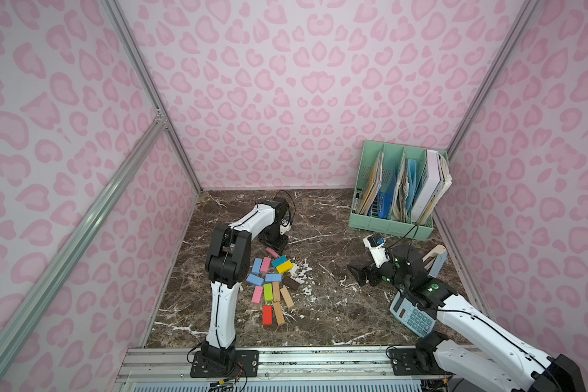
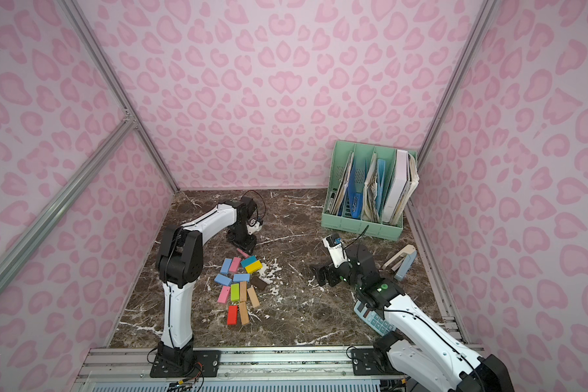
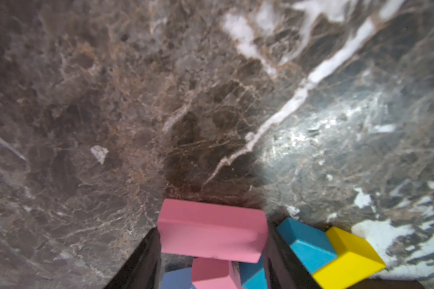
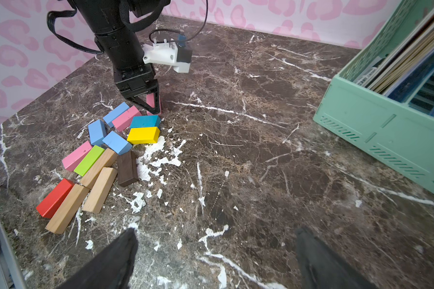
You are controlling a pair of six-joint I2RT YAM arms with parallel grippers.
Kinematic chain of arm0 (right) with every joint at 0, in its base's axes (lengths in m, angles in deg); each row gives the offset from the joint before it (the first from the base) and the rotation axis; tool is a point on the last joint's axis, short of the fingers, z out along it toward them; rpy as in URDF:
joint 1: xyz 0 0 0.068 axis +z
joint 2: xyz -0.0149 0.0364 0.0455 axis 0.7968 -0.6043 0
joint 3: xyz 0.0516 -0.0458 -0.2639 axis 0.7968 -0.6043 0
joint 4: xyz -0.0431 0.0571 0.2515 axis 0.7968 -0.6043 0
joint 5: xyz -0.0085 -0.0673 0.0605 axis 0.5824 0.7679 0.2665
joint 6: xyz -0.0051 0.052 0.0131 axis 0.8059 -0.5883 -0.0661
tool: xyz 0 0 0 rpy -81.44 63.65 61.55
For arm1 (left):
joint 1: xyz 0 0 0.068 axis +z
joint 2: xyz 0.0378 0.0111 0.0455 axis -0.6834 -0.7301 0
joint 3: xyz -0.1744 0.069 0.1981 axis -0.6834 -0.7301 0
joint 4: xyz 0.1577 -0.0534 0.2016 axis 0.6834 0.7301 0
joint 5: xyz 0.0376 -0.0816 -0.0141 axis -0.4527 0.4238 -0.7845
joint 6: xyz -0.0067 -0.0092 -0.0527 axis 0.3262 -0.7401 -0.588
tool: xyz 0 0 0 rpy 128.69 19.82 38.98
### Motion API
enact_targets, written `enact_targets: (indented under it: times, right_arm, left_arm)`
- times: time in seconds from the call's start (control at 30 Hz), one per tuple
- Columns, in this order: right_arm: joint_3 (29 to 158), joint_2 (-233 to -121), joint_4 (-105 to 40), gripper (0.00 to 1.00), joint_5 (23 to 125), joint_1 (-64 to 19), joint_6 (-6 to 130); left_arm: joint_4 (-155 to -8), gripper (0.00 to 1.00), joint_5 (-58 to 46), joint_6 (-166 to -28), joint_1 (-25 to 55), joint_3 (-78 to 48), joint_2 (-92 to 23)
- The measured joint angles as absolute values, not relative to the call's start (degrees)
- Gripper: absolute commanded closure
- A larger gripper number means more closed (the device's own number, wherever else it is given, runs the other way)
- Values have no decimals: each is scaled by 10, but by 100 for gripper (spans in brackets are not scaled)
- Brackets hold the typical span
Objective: Assemble the number 8 with building blocks
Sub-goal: Pick up the building block from the center of the board, then place the building block at the center of the board.
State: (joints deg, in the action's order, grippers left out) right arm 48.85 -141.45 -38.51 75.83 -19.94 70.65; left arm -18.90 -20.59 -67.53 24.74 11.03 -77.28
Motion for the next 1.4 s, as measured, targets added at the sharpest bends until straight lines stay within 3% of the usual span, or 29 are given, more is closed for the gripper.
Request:
enact_targets:
  times: [0.3,0.67,1.03,1.4]
  right_arm:
    - [487,-1415,-385,0,758,-199,706]
    - [487,-1399,-385,1,785,-199,702]
    - [464,-1327,-380,0,841,-241,658]
    - [441,-1270,-390,0,805,-350,605]
  left_arm:
    - [-184,60,-191,-716,250,112,-763]
    - [-185,62,-140,-826,246,126,-671]
    - [-285,66,-83,-996,142,48,-625]
    - [-365,68,-125,-1126,26,92,-715]
